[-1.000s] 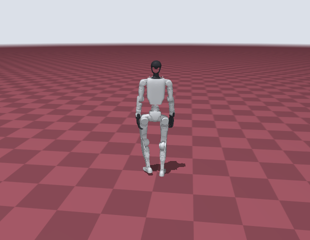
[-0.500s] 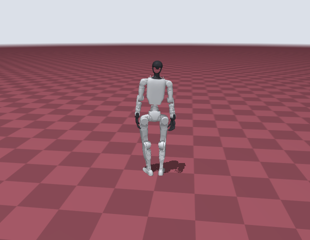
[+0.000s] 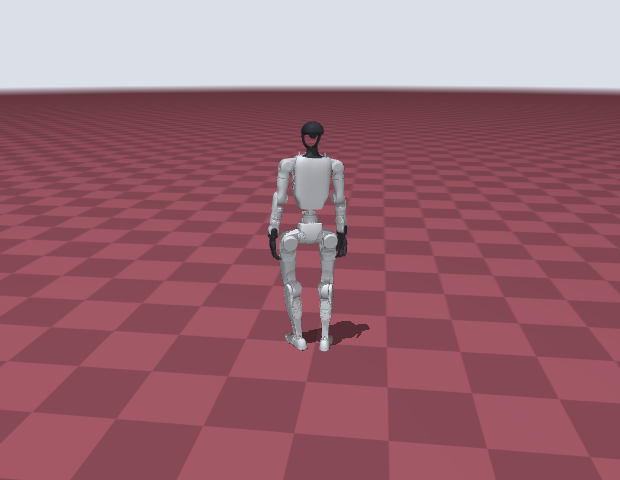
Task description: In place motions
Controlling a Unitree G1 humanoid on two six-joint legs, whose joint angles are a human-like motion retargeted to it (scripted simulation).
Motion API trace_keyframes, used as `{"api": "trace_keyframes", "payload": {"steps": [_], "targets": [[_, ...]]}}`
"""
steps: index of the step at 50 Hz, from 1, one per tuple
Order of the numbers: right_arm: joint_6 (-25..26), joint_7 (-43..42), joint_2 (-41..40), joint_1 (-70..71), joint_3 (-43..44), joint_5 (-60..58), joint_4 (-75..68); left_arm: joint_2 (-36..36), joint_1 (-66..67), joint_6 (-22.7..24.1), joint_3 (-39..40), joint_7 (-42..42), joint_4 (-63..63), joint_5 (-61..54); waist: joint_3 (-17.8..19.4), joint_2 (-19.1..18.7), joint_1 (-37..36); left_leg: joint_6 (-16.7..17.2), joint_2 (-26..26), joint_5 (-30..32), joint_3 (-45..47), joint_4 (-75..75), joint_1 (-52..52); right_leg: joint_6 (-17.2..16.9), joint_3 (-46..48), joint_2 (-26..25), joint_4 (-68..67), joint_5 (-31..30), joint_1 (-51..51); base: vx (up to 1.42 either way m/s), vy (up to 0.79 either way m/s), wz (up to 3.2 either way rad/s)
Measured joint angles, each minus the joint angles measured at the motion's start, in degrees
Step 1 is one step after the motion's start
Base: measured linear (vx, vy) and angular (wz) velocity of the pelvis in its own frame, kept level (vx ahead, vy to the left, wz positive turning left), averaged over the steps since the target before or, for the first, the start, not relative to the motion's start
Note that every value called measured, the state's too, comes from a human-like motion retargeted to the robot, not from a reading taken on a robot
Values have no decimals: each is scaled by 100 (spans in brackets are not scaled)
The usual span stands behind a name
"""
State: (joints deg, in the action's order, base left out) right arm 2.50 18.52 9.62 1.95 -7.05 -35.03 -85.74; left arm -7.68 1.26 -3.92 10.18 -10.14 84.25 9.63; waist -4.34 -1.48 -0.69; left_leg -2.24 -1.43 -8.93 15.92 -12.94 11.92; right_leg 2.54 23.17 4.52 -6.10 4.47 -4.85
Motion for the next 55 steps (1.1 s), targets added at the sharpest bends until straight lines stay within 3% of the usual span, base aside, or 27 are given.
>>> {"api": "trace_keyframes", "payload": {"steps": [4, 12, 16, 20, 23, 25, 35, 43, 46, 48, 52, 55], "targets": [[-34, -6, 102, -135, -14, -40, -97, 70, -143, 28, 39, 40, 64, -105, 56, 170, -182, -85, 38, -272, 667, 1, 55, -29, 646, 262, -121, 258, 124, -14, 0, 243], [135, -303, 229, -411, 147, -389, -454, 52, -336, 0, 184, 198, 501, -357, -155, 206, 40, 157, 428, -639, 3158, 231, -229, -340, 2678, 409, 73, 612, 621, -10, -2, 324], [198, -427, 254, -463, 303, -325, -560, 1, -373, -31, 297, 263, 683, -438, -239, 189, 99, 290, 456, -572, 3886, 346, -320, -519, 3523, 378, 166, 660, 833, -7, -4, 262], [241, -504, 287, -409, 370, -323, -537, 25, -251, -15, 503, 342, 791, -571, -288, 151, -66, 333, 429, -125, 3797, 469, -225, -652, 4209, 323, 197, 675, 1035, -3, -3, 153], [238, -550, 292, -261, 323, -428, -370, 98, -82, -1, 702, 347, 891, -696, -232, 79, -233, 221, 424, 715, 3544, 657, -194, -696, 4320, 278, 148, 707, 1140, -2, -1, 29], [198, -544, 257, -176, 299, -525, -202, 167, 102, 5, 821, 318, 967, -741, -291, 42, -285, 229, 395, 607, 3540, 753, -226, -734, 4313, 305, 88, 714, 1133, 0, 0, 0], [-437, 116, -162, -93, 223, 154, 810, 264, 512, -55, 827, 172, 1098, -334, -374, 91, -280, 180, 184, 348, 3704, 842, -300, -862, 4103, 508, 58, 494, 1020, -1, -5, -17], [-294, -119, 6, -183, 233, -289, 422, 169, 122, -76, 601, 103, 521, -349, -401, -30, -297, 96, 93, 111, 3448, 885, -381, -941, 4077, 614, -183, 79, 1161, 2, -7, 18], [-146, -349, 83, -269, 346, -397, 113, 151, -138, -56, 505, 91, 426, -468, -429, -352, -190, 87, 306, 84, 3133, 931, -380, -395, 3833, 508, -562, -78, 1140, 4, -8, 62], [-49, -476, 130, -330, 426, -295, -138, 98, -390, -55, 414, 96, 426, -532, -436, -595, -47, 81, 488, 94, 2839, 931, -335, -153, 3092, 453, -1118, 222, 878, 2, -13, 95], [83, -491, 94, -424, 644, 76, -496, -112, -959, -81, 156, 114, 557, -565, -257, -823, 510, 21, 600, 233, 2029, 988, -270, -354, 1232, 353, -2410, 852, -101, -6, -20, 154], [85, -356, 32, -509, 713, 303, -574, -264, -1270, -85, -17, 141, 583, -554, -249, -566, 117, 25, 530, 244, 2340, 1049, -313, -556, -457, 224, -2774, 1239, -771, -6, -22, -65]]}}
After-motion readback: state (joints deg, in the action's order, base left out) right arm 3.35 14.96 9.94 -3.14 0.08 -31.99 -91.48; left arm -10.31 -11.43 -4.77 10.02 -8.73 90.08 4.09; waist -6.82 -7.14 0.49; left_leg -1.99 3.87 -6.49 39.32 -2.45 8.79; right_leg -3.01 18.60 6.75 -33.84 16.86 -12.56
